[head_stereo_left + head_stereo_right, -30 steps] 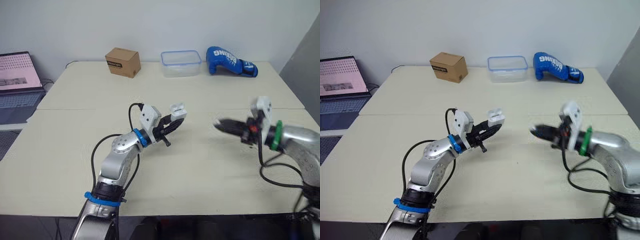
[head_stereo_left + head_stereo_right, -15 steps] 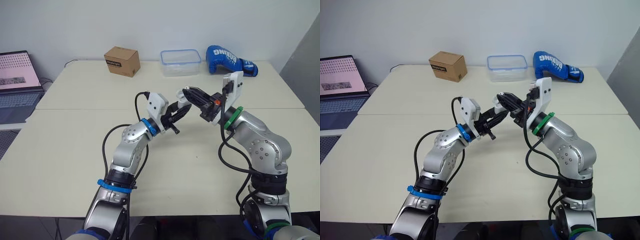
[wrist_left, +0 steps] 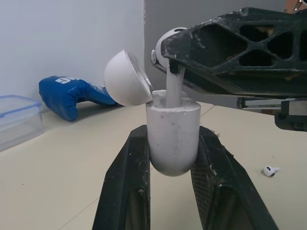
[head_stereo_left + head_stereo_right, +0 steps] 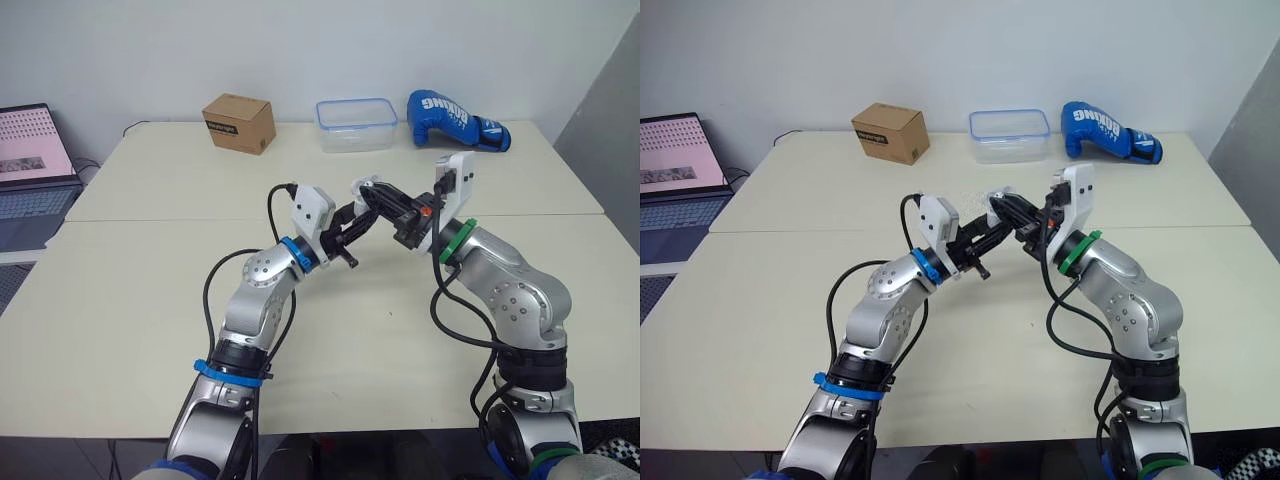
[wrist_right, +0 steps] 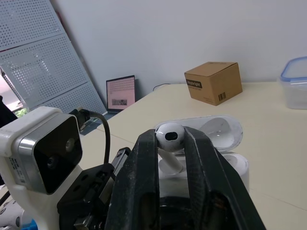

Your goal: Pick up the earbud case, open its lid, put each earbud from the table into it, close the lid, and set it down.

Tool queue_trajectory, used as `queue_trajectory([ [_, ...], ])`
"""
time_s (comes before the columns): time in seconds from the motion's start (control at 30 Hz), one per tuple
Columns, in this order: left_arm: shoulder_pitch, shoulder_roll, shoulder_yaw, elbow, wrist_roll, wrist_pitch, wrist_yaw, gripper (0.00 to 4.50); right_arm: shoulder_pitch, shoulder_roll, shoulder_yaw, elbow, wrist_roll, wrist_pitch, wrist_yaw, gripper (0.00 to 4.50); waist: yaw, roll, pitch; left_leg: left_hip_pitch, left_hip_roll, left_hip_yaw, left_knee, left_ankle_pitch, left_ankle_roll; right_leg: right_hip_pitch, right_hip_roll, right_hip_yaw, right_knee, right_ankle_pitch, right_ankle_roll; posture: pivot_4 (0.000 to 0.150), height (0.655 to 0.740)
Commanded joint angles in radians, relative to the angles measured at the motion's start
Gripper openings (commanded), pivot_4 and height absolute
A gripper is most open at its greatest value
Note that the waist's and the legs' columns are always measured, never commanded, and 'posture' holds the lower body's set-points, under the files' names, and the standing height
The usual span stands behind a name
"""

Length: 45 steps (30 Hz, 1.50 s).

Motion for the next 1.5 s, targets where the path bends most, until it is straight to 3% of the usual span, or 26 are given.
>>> queue_trajectory([
  [0.03, -0.009, -0.002, 0.002, -0.059, -0.010, -0.020, -0.004, 0.74, 0.010, 0.004, 0.014, -0.009, -0.004, -0.025, -0.001, 0.38, 0.000, 0.000, 0.000, 0.000, 0.000, 0.000, 0.000, 0.000, 0.000, 0.000, 0.000, 0.000, 0.000, 0.000, 0.000, 0.150, 0.7400],
  [0.57, -0.011, -0.001, -0.002, -0.059, -0.002, -0.029, -0.012, 0.74, 0.033, 0.018, 0.038, -0.005, 0.015, -0.010, -0.037, 0.38, -0.002, 0.000, 0.000, 0.000, 0.000, 0.000, 0.000, 0.000, 0.000, 0.000, 0.000, 0.000, 0.000, 0.000, 0.000, 0.150, 0.7400],
  [0.83, -0.011, 0.002, -0.004, -0.061, -0.003, -0.027, -0.013, 0.74, 0.032, 0.026, 0.023, 0.008, 0.021, -0.013, -0.056, 3.13, -0.002, 0.000, 0.000, 0.000, 0.000, 0.000, 0.000, 0.000, 0.000, 0.000, 0.000, 0.000, 0.000, 0.000, 0.000, 0.150, 0.7400],
  [1.3, 0.018, 0.025, 0.043, -0.017, -0.006, 0.002, 0.018, 0.74, 0.027, -0.088, -0.158, -0.064, 0.190, 0.039, -0.075, 3.13, -0.003, 0.001, 0.000, 0.000, 0.000, 0.001, -0.001, 0.000, 0.000, -0.001, 0.000, 0.001, 0.000, 0.000, 0.000, 0.150, 0.7400],
  [1.5, 0.013, 0.084, 0.091, 0.031, 0.007, -0.010, 0.023, 0.74, 0.200, -0.325, -0.103, -0.098, 0.090, 0.034, 0.064, 3.13, 0.001, 0.001, 0.000, 0.000, 0.000, 0.000, -0.001, 0.000, 0.001, 0.000, 0.000, 0.000, -0.001, 0.000, 0.000, 0.150, 0.7400],
])
